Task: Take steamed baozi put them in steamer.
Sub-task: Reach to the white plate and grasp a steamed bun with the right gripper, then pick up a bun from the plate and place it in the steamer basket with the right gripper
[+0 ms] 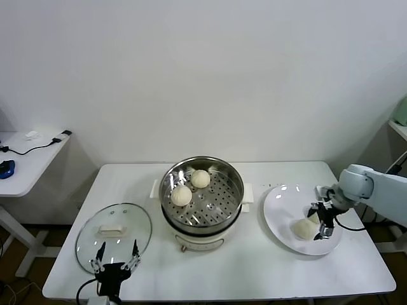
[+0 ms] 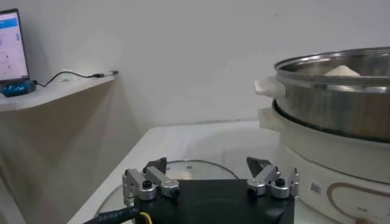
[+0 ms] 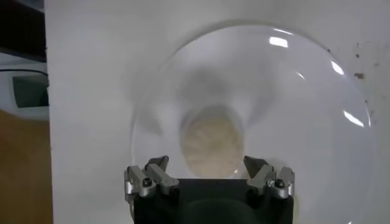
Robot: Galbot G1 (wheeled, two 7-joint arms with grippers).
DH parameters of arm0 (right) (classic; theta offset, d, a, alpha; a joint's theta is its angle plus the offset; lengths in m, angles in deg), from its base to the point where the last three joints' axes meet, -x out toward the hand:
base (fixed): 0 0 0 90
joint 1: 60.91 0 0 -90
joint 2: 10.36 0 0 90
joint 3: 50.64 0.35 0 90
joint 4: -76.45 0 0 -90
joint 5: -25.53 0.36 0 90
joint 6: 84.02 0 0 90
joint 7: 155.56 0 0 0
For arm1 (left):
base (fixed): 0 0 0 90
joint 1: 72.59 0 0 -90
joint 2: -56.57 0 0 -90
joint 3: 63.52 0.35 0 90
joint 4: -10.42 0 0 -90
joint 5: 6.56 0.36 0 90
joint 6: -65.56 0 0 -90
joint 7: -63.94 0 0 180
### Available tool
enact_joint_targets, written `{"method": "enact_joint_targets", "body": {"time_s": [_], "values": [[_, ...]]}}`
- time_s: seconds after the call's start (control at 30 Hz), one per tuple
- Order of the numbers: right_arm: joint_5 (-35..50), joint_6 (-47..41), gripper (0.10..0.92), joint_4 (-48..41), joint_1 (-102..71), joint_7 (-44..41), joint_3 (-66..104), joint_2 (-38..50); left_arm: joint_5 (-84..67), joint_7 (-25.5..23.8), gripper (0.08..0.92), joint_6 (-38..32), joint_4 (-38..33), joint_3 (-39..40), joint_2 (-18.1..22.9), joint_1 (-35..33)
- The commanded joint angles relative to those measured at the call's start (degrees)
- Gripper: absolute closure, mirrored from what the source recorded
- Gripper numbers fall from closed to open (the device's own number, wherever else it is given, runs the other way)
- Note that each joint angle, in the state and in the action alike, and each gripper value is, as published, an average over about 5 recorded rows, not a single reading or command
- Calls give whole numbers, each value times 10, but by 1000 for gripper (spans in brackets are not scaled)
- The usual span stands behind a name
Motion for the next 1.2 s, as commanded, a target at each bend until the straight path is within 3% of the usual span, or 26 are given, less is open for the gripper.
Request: {"method": "enact_joint_targets", "body": {"time_s": [0.03, 0.23, 0.77, 0.93, 1.2], "values": [[-14, -3, 203, -31, -62, 12, 54, -17, 0, 0, 177, -2, 3, 0, -1, 1], [-14, -3, 210, -39, -61, 16, 56, -26, 1, 0, 177, -5, 4, 1, 0, 1], [-19, 15, 386, -8, 26, -28, 36, -18, 1, 1, 177, -3, -3, 3, 1, 0], [-8, 100, 389, -5, 201, -98, -20, -55, 4, 1, 177, -3, -5, 9, 1, 1], [19, 238, 389, 34, 377, -141, -32, -203, 9, 1, 177, -5, -10, 16, 0, -3]]}}
